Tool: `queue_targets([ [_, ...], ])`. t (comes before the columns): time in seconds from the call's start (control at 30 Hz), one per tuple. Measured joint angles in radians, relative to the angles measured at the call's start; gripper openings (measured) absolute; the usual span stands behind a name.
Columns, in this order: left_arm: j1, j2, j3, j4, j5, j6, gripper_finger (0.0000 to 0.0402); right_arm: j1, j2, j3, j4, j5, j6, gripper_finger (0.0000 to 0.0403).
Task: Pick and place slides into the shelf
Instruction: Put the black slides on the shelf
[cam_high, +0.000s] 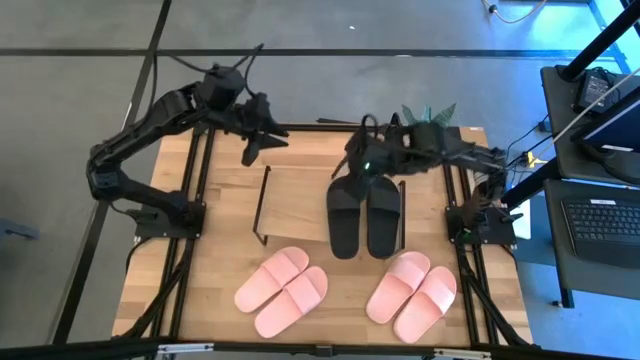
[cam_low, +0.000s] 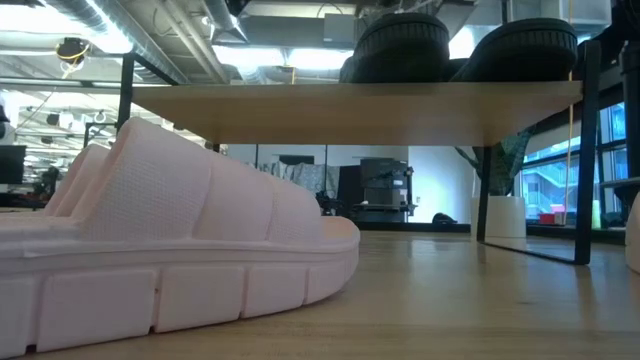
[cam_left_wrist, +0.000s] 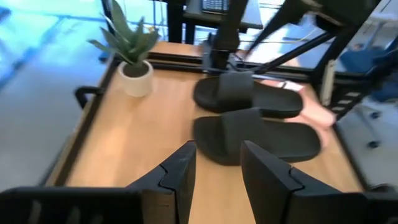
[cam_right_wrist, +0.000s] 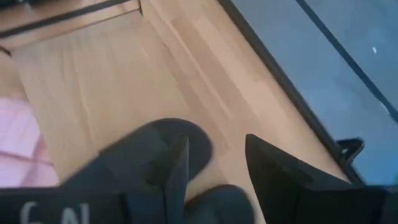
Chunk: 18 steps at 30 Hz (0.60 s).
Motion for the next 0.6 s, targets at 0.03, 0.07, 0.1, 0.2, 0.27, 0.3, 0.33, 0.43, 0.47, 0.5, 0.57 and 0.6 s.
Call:
queue_targets([
  [0.03,-0.013,0.0,0.0,0.0,-0.004,-0.028,0.0119,-0.021,-0.013,0.0,0.0,-0.017,-0.044,0.0159],
  [0.07,-0.028,0.001,0.0,0.0,-0.016,-0.051,0.0119,-0.042,-0.026,0.0,0.0,-0.028,-0.089,0.0159],
  [0.1,-0.043,0.005,0.0,0.0,-0.035,-0.07,0.0119,-0.063,-0.038,0.0,0.0,-0.035,-0.125,0.0159],
  [0.2,-0.091,0.019,-0.001,-0.001,-0.109,-0.118,0.0119,-0.117,-0.074,-0.003,0.001,-0.11,-0.232,0.0159],
  [0.27,-0.125,0.028,-0.001,0.016,-0.16,-0.168,0.0119,-0.139,-0.109,-0.031,0.006,-0.144,-0.281,0.0159],
  [0.3,-0.142,0.031,-0.001,0.027,-0.18,-0.195,0.0119,-0.147,-0.135,-0.057,0.02,-0.147,-0.302,0.0159],
  [0.33,-0.154,0.037,-0.001,0.041,-0.198,-0.218,0.0119,-0.154,-0.165,-0.093,0.045,-0.15,-0.324,0.0159],
  [0.43,-0.196,0.053,-0.001,0.087,-0.23,-0.271,0.0119,-0.185,-0.272,-0.261,0.175,-0.21,-0.392,0.0159],
  [0.47,-0.206,0.059,-0.001,0.105,-0.231,-0.275,0.0119,-0.196,-0.313,-0.334,0.247,-0.251,-0.418,0.0159],
  [0.5,-0.216,0.064,-0.001,0.12,-0.233,-0.275,0.0119,-0.211,-0.357,-0.41,0.323,-0.298,-0.441,0.0159],
  [0.57,-0.236,0.07,-0.001,0.142,-0.233,-0.275,0.0119,-0.241,-0.438,-0.554,0.439,-0.37,-0.478,0.0159],
  [0.6,-0.245,0.072,-0.001,0.16,-0.233,-0.276,0.0119,-0.256,-0.478,-0.62,0.481,-0.385,-0.48,0.0159],
])
